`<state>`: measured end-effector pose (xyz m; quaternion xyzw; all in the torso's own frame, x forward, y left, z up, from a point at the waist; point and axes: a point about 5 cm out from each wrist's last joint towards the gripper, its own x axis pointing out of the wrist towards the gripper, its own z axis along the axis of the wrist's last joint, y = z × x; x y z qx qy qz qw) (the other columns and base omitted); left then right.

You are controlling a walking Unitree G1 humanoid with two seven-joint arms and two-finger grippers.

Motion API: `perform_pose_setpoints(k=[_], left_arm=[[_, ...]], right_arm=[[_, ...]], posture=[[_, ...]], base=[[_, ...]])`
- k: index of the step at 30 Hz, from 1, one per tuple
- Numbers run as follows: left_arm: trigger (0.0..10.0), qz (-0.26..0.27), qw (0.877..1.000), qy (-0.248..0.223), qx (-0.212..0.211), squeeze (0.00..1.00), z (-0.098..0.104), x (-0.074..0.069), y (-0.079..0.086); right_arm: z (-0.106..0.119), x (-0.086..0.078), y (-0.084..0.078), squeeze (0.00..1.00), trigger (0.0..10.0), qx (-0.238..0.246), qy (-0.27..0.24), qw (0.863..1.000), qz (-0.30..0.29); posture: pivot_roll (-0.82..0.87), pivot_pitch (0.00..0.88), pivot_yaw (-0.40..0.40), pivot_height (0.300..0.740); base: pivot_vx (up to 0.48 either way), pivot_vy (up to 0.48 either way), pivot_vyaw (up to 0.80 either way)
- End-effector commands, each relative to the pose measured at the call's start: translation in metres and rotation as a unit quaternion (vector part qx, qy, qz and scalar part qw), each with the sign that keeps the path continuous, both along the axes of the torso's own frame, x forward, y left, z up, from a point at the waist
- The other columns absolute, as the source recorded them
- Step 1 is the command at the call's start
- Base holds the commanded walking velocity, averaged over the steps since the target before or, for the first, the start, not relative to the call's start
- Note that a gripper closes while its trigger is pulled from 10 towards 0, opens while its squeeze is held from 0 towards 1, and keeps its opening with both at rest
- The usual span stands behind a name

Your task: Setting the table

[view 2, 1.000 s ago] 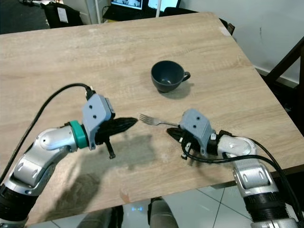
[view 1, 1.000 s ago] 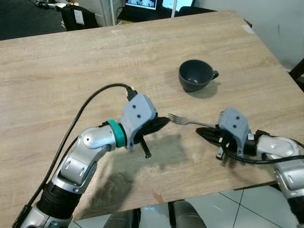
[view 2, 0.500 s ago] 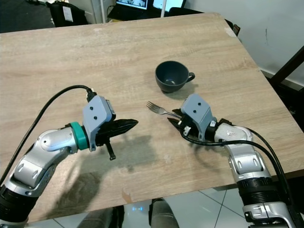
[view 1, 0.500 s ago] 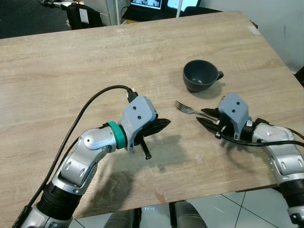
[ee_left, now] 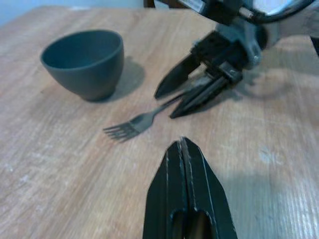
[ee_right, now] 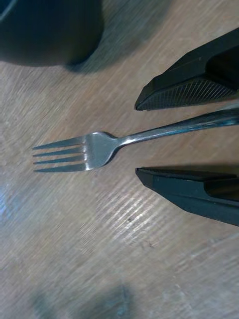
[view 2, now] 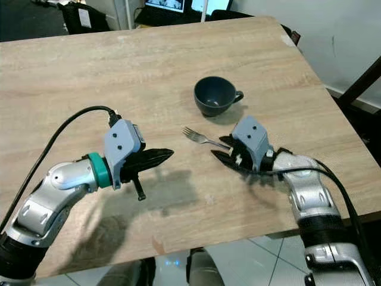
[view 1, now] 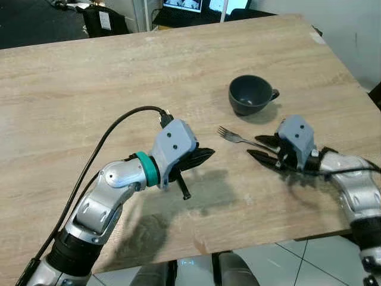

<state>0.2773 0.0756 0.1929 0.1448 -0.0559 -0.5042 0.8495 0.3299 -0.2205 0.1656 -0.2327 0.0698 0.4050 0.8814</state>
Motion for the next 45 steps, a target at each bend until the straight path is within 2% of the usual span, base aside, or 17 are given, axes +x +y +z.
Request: perform_pose_setpoints(k=[1, 3, 4, 9, 12, 17, 19, 25, 26, 29, 31, 32, 33, 34, 36, 38, 45], left_arm=[[10.0, 0.001, 1.000, 0.006, 0.003, 0.00, -0.002, -0.002, 0.000], [10.0, 0.002, 1.000, 0.005, 0.002, 0.00, -0.002, -0.002, 0.000], [10.0, 0.003, 1.000, 0.005, 0.001, 0.00, -0.002, -0.002, 0.000], [10.0, 0.004, 1.000, 0.005, 0.001, 0.00, -0.002, -0.002, 0.000], [10.0, 0.007, 1.000, 0.006, -0.001, 0.00, -0.001, -0.003, 0.001], [10.0, 0.009, 1.000, 0.005, -0.001, 0.00, -0.001, -0.002, 0.001], [10.0, 0.009, 1.000, 0.005, -0.002, 0.00, -0.001, -0.002, 0.001], [10.0, 0.009, 1.000, 0.007, -0.005, 0.00, -0.002, -0.003, -0.002], [10.0, 0.017, 1.000, 0.007, -0.009, 0.00, -0.002, -0.001, -0.002], [10.0, 0.017, 1.000, 0.007, -0.009, 0.00, -0.002, -0.001, -0.002], [10.0, 0.030, 0.999, 0.006, -0.017, 0.00, -0.002, 0.000, -0.001], [10.0, 0.053, 0.998, 0.005, -0.031, 0.00, 0.000, 0.003, 0.000], [10.0, 0.083, 0.995, 0.004, -0.049, 0.00, 0.002, 0.006, 0.003], [10.0, 0.083, 0.995, 0.004, -0.049, 0.00, 0.002, 0.006, 0.003], [10.0, 0.117, 0.991, 0.002, -0.070, 0.00, 0.006, 0.010, 0.008], [10.0, 0.124, 0.989, 0.002, -0.076, 0.00, 0.008, 0.012, 0.011], [10.0, 0.129, 0.989, -0.001, -0.070, 0.00, 0.009, 0.017, 0.015]], right_arm=[[-0.025, -0.003, 0.003, 0.00, 5.2, -0.007, 0.059, 0.998, 0.009], [-0.025, -0.002, 0.005, 0.00, 5.2, -0.007, 0.063, 0.998, 0.012], [-0.028, -0.002, 0.008, 0.00, 0.0, 0.004, 0.081, 0.996, 0.023], [-0.031, -0.002, 0.011, 0.00, 0.0, 0.013, 0.095, 0.995, 0.032], [-0.049, -0.009, 0.017, 0.00, 0.0, 0.062, 0.168, 0.982, 0.057], [-0.057, -0.014, 0.018, 0.00, 0.0, 0.080, 0.191, 0.976, 0.066], [-0.057, -0.015, 0.018, 0.00, 0.0, 0.082, 0.193, 0.975, 0.067], [-0.052, -0.021, 0.037, 0.00, 0.0, 0.166, 0.187, 0.964, 0.087], [-0.045, -0.022, 0.046, 0.00, 0.0, 0.199, 0.163, 0.963, 0.083], [-0.045, -0.022, 0.046, 0.00, 0.0, 0.199, 0.163, 0.963, 0.083], [-0.034, -0.022, 0.054, 0.00, 0.0, 0.230, 0.123, 0.963, 0.070], [-0.016, -0.021, 0.059, 0.00, 2.4, 0.258, 0.056, 0.964, 0.032], [0.000, -0.023, 0.062, 0.00, 10.0, 0.276, -0.012, 0.961, -0.016], [0.000, -0.023, 0.062, 0.00, 10.0, 0.276, -0.012, 0.961, -0.016], [0.015, -0.030, 0.064, 0.00, 10.0, 0.293, -0.079, 0.950, -0.077], [0.013, -0.036, 0.068, 0.00, 10.0, 0.296, -0.086, 0.946, -0.097], [-0.025, -0.044, 0.098, 0.00, 10.0, 0.281, -0.046, 0.947, -0.151]], posture=[[-0.04, 0.174, 0.100, 0.740], [-0.04, 0.174, 0.100, 0.740], [-0.04, 0.174, 0.100, 0.740], [-0.03, 0.174, 0.096, 0.740], [-0.03, 0.178, 0.097, 0.740], [-0.04, 0.183, 0.096, 0.740], [-0.04, 0.183, 0.096, 0.740], [-0.04, 0.187, 0.098, 0.740], [-0.04, 0.189, 0.100, 0.740], [-0.04, 0.189, 0.100, 0.740], [-0.04, 0.194, 0.105, 0.740], [-0.04, 0.195, 0.112, 0.740], [-0.05, 0.194, 0.120, 0.740], [-0.05, 0.194, 0.120, 0.740], [-0.06, 0.197, 0.141, 0.740], [-0.07, 0.194, 0.149, 0.740], [-0.08, 0.190, 0.158, 0.740]], base=[[0.000, 0.000, 0.00], [0.000, 0.000, 0.00], [0.000, 0.000, 0.00], [0.000, 0.000, 0.00], [0.000, 0.000, 0.00], [0.000, 0.000, 0.00], [0.000, 0.000, 0.00], [0.000, 0.000, 0.00], [0.000, 0.000, 0.00], [0.000, 0.000, 0.00], [0.000, 0.000, 0.00], [0.000, 0.000, 0.00], [0.000, 0.000, 0.00], [0.000, 0.000, 0.00], [0.000, 0.000, 0.00], [0.000, 0.000, 0.00], [0.000, 0.000, 0.00]])
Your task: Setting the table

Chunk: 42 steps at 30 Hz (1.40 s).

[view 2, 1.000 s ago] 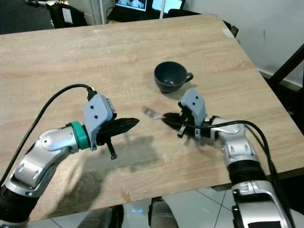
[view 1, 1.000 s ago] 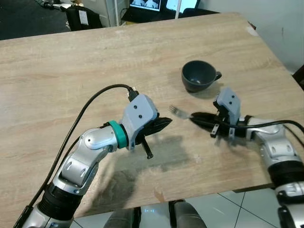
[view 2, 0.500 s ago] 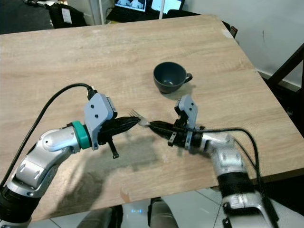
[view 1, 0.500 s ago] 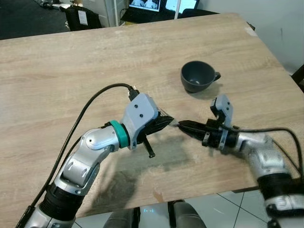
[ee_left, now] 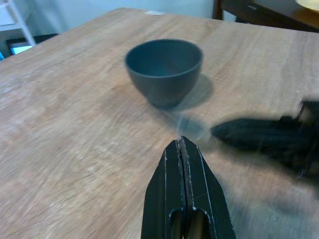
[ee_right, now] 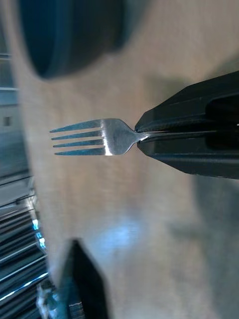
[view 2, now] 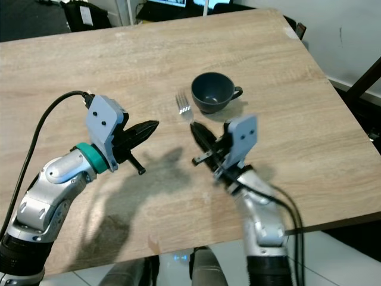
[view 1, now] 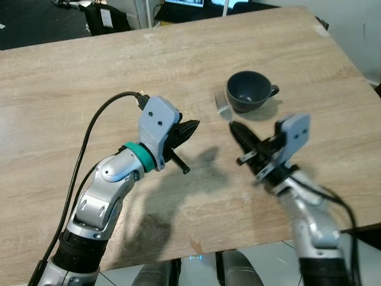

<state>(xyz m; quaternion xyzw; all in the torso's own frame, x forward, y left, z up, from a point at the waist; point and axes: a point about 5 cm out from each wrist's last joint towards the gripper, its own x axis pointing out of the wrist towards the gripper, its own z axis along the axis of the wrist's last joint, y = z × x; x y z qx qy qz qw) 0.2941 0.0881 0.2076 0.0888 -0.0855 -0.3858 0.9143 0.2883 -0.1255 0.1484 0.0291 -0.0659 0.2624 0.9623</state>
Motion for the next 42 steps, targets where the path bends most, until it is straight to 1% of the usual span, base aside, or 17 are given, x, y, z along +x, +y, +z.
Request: perform_pose_setpoints(k=[1, 5, 8, 9, 10, 11, 12, 13, 16, 17, 20, 21, 24, 25, 36, 37, 42], left_arm=[[10.0, 0.002, 1.000, 0.010, 0.009, 0.00, -0.005, 0.000, 0.003], [10.0, 0.003, 1.000, 0.008, 0.010, 0.00, -0.005, 0.000, 0.002], [10.0, 0.005, 1.000, 0.009, 0.010, 0.00, -0.005, -0.001, 0.003], [10.0, 0.009, 1.000, 0.010, 0.009, 0.00, -0.006, -0.001, 0.002], [10.0, 0.009, 1.000, 0.010, 0.009, 0.00, -0.006, -0.001, 0.002], [10.0, 0.010, 1.000, 0.011, 0.009, 0.00, -0.007, -0.002, 0.002], [10.0, 0.010, 1.000, 0.011, 0.009, 0.00, -0.007, -0.002, 0.002], [10.0, 0.010, 1.000, 0.011, 0.008, 0.00, -0.007, -0.002, 0.002], [10.0, 0.013, 1.000, 0.011, 0.008, 0.00, -0.007, -0.002, 0.002], [10.0, 0.014, 1.000, 0.011, 0.008, 0.00, -0.007, -0.002, 0.003], [10.0, 0.014, 1.000, 0.010, 0.008, 0.00, -0.007, -0.002, 0.004], [10.0, 0.005, 1.000, 0.011, 0.017, 0.00, -0.005, -0.006, 0.008], [10.0, 0.000, 1.000, 0.012, 0.021, 0.00, -0.005, -0.008, 0.009], [10.0, -0.010, 0.999, 0.011, 0.036, 0.00, -0.005, -0.013, 0.016], [10.0, -0.025, 0.996, 0.036, 0.083, 0.00, -0.019, -0.029, 0.034], [10.0, -0.017, 0.996, 0.038, 0.080, 0.00, -0.021, -0.029, 0.032], [10.0, -0.013, 0.996, 0.039, 0.076, 0.00, -0.022, -0.029, 0.031]], right_arm=[[-0.016, 0.000, 0.007, 0.00, 10.0, -0.027, 0.021, 0.999, -0.008], [-0.028, 0.003, 0.014, 0.00, 10.0, -0.095, 0.038, 0.995, -0.011], [-0.029, 0.004, 0.014, 0.00, 10.0, -0.104, 0.040, 0.994, -0.012], [-0.028, 0.007, 0.013, 0.51, 10.0, -0.110, 0.043, 0.993, -0.025], [-0.028, 0.007, 0.013, 0.51, 10.0, -0.110, 0.043, 0.993, -0.025], [-0.027, 0.008, 0.013, 0.88, 10.0, -0.107, 0.046, 0.993, -0.030], [-0.027, 0.008, 0.013, 0.88, 10.0, -0.107, 0.046, 0.993, -0.030], [-0.026, 0.010, 0.013, 1.00, 10.0, -0.105, 0.048, 0.993, -0.035], [-0.022, 0.010, 0.013, 1.00, 10.0, -0.109, 0.041, 0.992, -0.039], [-0.018, 0.012, 0.010, 0.00, 10.0, -0.118, 0.041, 0.991, -0.046], [-0.017, 0.013, 0.008, 0.00, 10.0, -0.125, 0.039, 0.990, -0.052], [-0.016, 0.015, 0.000, 0.00, 10.0, -0.147, 0.061, 0.985, -0.064], [-0.018, 0.015, -0.002, 0.00, 10.0, -0.152, 0.075, 0.983, -0.066], [-0.022, 0.014, -0.005, 0.00, 10.0, -0.157, 0.097, 0.981, -0.061], [-0.043, 0.006, 0.001, 0.00, 10.0, -0.160, 0.168, 0.973, -0.012], [-0.047, 0.006, -0.001, 0.00, 0.0, -0.162, 0.178, 0.970, -0.020], [-0.047, 0.006, -0.001, 0.00, 0.0, -0.157, 0.187, 0.969, -0.021]], posture=[[-0.07, 0.184, 0.156, 0.740], [-0.06, 0.182, 0.149, 0.740], [-0.06, 0.183, 0.148, 0.740], [-0.06, 0.180, 0.139, 0.740], [-0.06, 0.180, 0.139, 0.740], [-0.06, 0.180, 0.139, 0.740], [-0.06, 0.180, 0.139, 0.740], [-0.06, 0.178, 0.136, 0.740], [-0.05, 0.177, 0.133, 0.740], [-0.06, 0.177, 0.131, 0.740], [-0.06, 0.177, 0.131, 0.740], [-0.06, 0.180, 0.124, 0.740], [-0.06, 0.180, 0.122, 0.740], [-0.05, 0.185, 0.109, 0.740], [-0.04, 0.199, 0.077, 0.740], [-0.04, 0.202, 0.068, 0.740], [-0.04, 0.204, 0.065, 0.740]], base=[[0.000, 0.000, 0.00], [0.000, 0.000, 0.00], [0.000, 0.000, 0.00], [0.000, 0.000, 0.00], [0.000, 0.000, 0.00], [0.000, 0.000, 0.00], [0.000, 0.000, 0.00], [0.000, 0.000, 0.00], [0.000, 0.000, 0.00], [0.000, 0.000, 0.00], [0.000, 0.000, 0.00], [0.000, 0.000, 0.00], [0.000, 0.000, 0.00], [0.000, 0.000, 0.00], [0.000, 0.000, 0.00], [0.000, 0.000, 0.00], [0.000, 0.000, 0.00]])
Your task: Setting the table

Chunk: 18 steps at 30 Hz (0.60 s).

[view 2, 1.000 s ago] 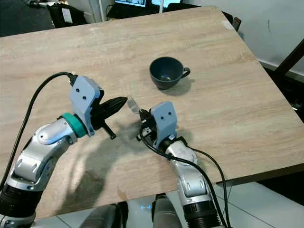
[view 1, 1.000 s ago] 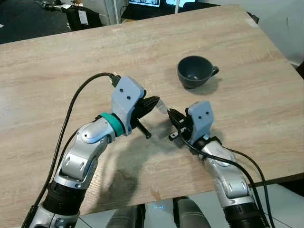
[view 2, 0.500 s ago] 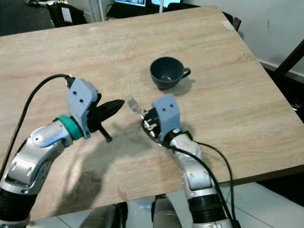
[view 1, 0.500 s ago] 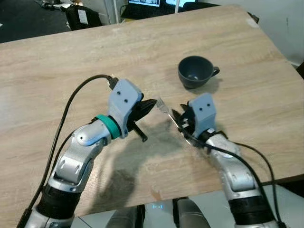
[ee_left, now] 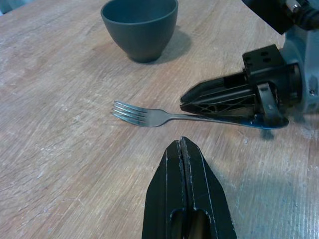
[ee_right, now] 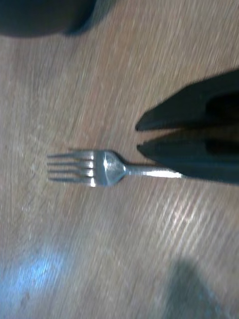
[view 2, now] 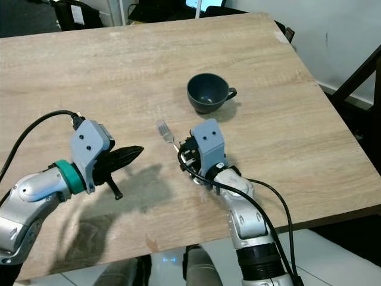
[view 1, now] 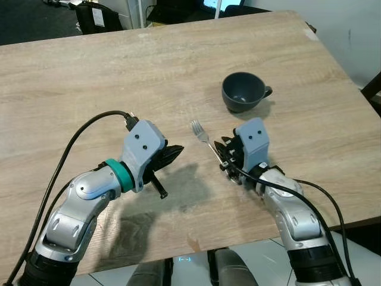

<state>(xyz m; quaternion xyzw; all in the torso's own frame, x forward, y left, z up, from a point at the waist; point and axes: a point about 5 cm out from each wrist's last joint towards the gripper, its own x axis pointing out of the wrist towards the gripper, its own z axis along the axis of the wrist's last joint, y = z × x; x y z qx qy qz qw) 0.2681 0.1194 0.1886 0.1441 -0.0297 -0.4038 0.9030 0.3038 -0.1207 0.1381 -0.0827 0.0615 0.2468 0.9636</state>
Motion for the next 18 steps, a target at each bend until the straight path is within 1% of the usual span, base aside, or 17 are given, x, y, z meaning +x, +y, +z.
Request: perform_pose_setpoints(k=[1, 2, 3, 4, 5, 7, 8, 9, 10, 13, 16, 18], left_arm=[[10.0, 0.000, 1.000, 0.009, 0.000, 0.00, -0.003, -0.003, -0.002], [10.0, 0.000, 1.000, 0.009, 0.000, 0.00, -0.003, -0.003, -0.002], [10.0, 0.003, 1.000, 0.009, 0.000, 0.00, -0.003, -0.002, -0.002], [10.0, 0.003, 1.000, 0.009, 0.000, 0.00, -0.003, -0.002, -0.002], [10.0, 0.012, 1.000, 0.006, -0.003, 0.00, -0.003, 0.000, -0.002], [10.0, 0.042, 0.999, -0.003, -0.012, 0.00, 0.000, 0.007, -0.001], [10.0, 0.042, 0.999, -0.003, -0.012, 0.00, 0.000, 0.007, -0.001], [10.0, 0.060, 0.998, -0.013, -0.021, 0.00, 0.005, 0.012, 0.001], [10.0, 0.077, 0.996, -0.021, -0.031, 0.00, 0.010, 0.016, 0.003], [10.0, 0.097, 0.994, -0.035, -0.039, 0.00, 0.017, 0.021, 0.009], [10.0, 0.101, 0.994, -0.038, -0.035, 0.00, 0.018, 0.022, 0.012], [10.0, 0.101, 0.994, -0.036, -0.034, 0.00, 0.017, 0.020, 0.014]], right_arm=[[-0.035, -0.009, -0.007, 0.00, 0.0, -0.015, 0.093, 0.995, -0.019], [-0.035, -0.009, -0.007, 0.00, 0.0, -0.015, 0.093, 0.995, -0.019], [-0.029, -0.006, -0.009, 0.00, 2.5, -0.006, 0.079, 0.997, -0.027], [-0.029, -0.006, -0.009, 0.00, 2.5, -0.006, 0.079, 0.997, -0.027], [-0.018, -0.001, -0.013, 0.00, 10.0, 0.003, 0.041, 0.998, -0.048], [0.006, 0.005, -0.020, 0.00, 10.0, 0.022, -0.024, 0.996, -0.083], [0.006, 0.005, -0.020, 0.00, 10.0, 0.022, -0.024, 0.996, -0.083], [0.014, 0.005, -0.022, 0.17, 10.0, 0.027, -0.043, 0.995, -0.090], [0.019, 0.003, -0.021, 1.00, 10.0, 0.031, -0.049, 0.994, -0.089], [0.024, -0.004, -0.017, 1.00, 10.0, 0.038, -0.050, 0.996, -0.066], [0.026, -0.010, -0.014, 1.00, 10.0, 0.035, -0.046, 0.997, -0.056], [0.029, -0.015, -0.011, 1.00, 10.0, 0.042, -0.042, 0.997, -0.046]], posture=[[-0.04, 0.206, 0.066, 0.740], [-0.04, 0.206, 0.066, 0.740], [-0.04, 0.207, 0.068, 0.740], [-0.04, 0.207, 0.068, 0.740], [-0.05, 0.209, 0.070, 0.740], [-0.05, 0.210, 0.074, 0.740], [-0.05, 0.210, 0.074, 0.740], [-0.05, 0.211, 0.074, 0.740], [-0.05, 0.211, 0.074, 0.740], [-0.05, 0.211, 0.074, 0.740], [-0.04, 0.218, 0.064, 0.740], [-0.04, 0.218, 0.064, 0.740]], base=[[0.000, 0.000, 0.00], [0.000, 0.000, 0.00], [0.000, 0.000, 0.00], [0.000, 0.000, 0.00], [0.000, 0.000, 0.00], [0.000, 0.000, 0.00], [0.000, 0.000, 0.00], [0.000, 0.000, 0.00], [0.000, 0.000, 0.00], [0.000, 0.000, 0.00], [0.000, 0.000, 0.00], [0.000, 0.000, 0.00]])
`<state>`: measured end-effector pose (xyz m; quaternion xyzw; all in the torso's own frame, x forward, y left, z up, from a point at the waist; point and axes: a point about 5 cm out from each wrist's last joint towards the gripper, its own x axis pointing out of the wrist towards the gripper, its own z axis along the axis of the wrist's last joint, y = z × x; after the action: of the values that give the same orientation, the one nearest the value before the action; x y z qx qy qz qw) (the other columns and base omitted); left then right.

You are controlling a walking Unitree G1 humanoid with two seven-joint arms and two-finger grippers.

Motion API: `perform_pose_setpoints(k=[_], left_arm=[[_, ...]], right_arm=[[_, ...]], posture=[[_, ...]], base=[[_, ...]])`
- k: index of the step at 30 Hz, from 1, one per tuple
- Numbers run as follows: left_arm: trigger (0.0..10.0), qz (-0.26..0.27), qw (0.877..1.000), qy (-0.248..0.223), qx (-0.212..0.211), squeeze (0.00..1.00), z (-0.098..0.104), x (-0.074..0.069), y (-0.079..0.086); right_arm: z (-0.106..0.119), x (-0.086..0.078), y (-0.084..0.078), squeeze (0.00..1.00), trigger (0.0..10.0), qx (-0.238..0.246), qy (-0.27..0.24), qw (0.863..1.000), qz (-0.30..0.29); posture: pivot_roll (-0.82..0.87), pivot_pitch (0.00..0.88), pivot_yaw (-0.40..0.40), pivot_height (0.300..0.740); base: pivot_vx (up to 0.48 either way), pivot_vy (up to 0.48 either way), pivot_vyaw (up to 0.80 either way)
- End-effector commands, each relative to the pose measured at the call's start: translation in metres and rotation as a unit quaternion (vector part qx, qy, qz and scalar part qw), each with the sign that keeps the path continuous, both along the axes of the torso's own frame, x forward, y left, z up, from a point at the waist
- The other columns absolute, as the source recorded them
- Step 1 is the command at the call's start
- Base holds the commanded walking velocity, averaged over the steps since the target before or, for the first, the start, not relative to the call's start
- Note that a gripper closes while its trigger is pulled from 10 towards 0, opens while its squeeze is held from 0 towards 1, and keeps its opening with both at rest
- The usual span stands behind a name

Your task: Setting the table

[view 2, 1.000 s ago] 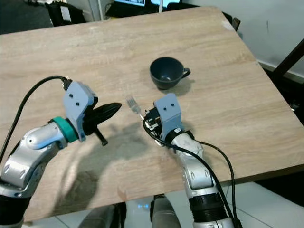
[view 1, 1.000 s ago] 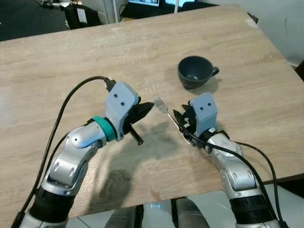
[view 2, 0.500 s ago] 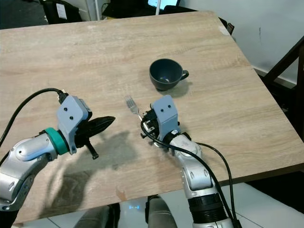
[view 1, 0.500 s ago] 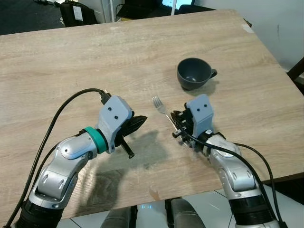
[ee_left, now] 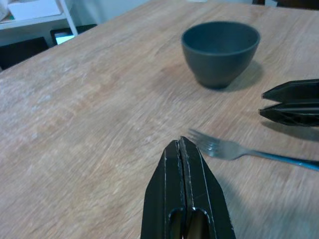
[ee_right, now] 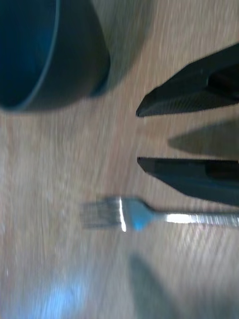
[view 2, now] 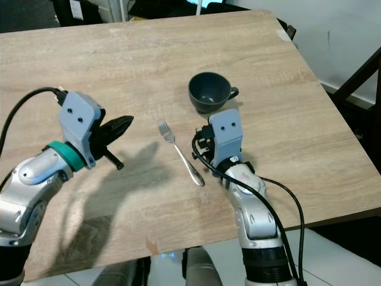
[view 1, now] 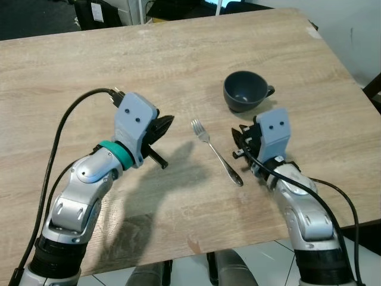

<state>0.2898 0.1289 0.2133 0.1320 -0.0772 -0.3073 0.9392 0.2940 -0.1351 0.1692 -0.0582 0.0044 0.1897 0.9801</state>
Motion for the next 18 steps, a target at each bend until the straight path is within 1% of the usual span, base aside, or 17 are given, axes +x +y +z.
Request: perform_pose_setpoints(k=[1, 5, 6, 10, 13, 15, 18], left_arm=[[10.0, 0.006, 1.000, 0.016, 0.003, 0.00, -0.008, -0.001, 0.004], [10.0, 0.001, 1.000, 0.022, 0.006, 0.00, -0.012, -0.005, 0.002], [10.0, 0.001, 1.000, 0.022, 0.006, 0.00, -0.012, -0.005, 0.002], [10.0, 0.001, 1.000, 0.022, 0.005, 0.00, -0.012, -0.004, 0.001], [10.0, 0.001, 1.000, 0.022, 0.003, 0.00, -0.011, -0.003, 0.000], [10.0, 0.001, 1.000, 0.022, 0.003, 0.00, -0.011, -0.003, 0.000], [10.0, 0.001, 1.000, 0.021, 0.001, 0.00, -0.011, -0.002, -0.001]], right_arm=[[-0.002, -0.005, 0.003, 1.00, 10.0, 0.006, 0.012, 1.000, 0.011], [-0.013, -0.018, 0.009, 1.00, 10.0, -0.002, 0.042, 0.998, 0.037], [-0.017, -0.020, 0.010, 0.00, 10.0, -0.007, 0.049, 0.998, 0.038], [-0.025, -0.021, 0.013, 0.00, 10.0, -0.012, 0.064, 0.997, 0.036], [-0.034, -0.018, 0.012, 0.00, 10.0, -0.028, 0.075, 0.997, 0.017], [-0.034, -0.018, 0.012, 0.00, 10.0, -0.028, 0.075, 0.997, 0.017], [-0.041, -0.013, 0.010, 0.00, 10.0, -0.049, 0.085, 0.995, -0.005]], posture=[[-0.04, 0.218, 0.064, 0.740], [-0.05, 0.223, 0.064, 0.740], [-0.05, 0.223, 0.064, 0.740], [-0.05, 0.225, 0.064, 0.740], [-0.05, 0.224, 0.064, 0.740], [-0.05, 0.224, 0.064, 0.740], [-0.04, 0.225, 0.067, 0.740]], base=[[0.000, 0.000, 0.00], [0.000, 0.000, 0.00], [0.000, 0.000, 0.00], [0.000, 0.000, 0.00], [0.000, 0.000, 0.00], [0.000, 0.000, 0.00], [0.000, 0.000, 0.00]])
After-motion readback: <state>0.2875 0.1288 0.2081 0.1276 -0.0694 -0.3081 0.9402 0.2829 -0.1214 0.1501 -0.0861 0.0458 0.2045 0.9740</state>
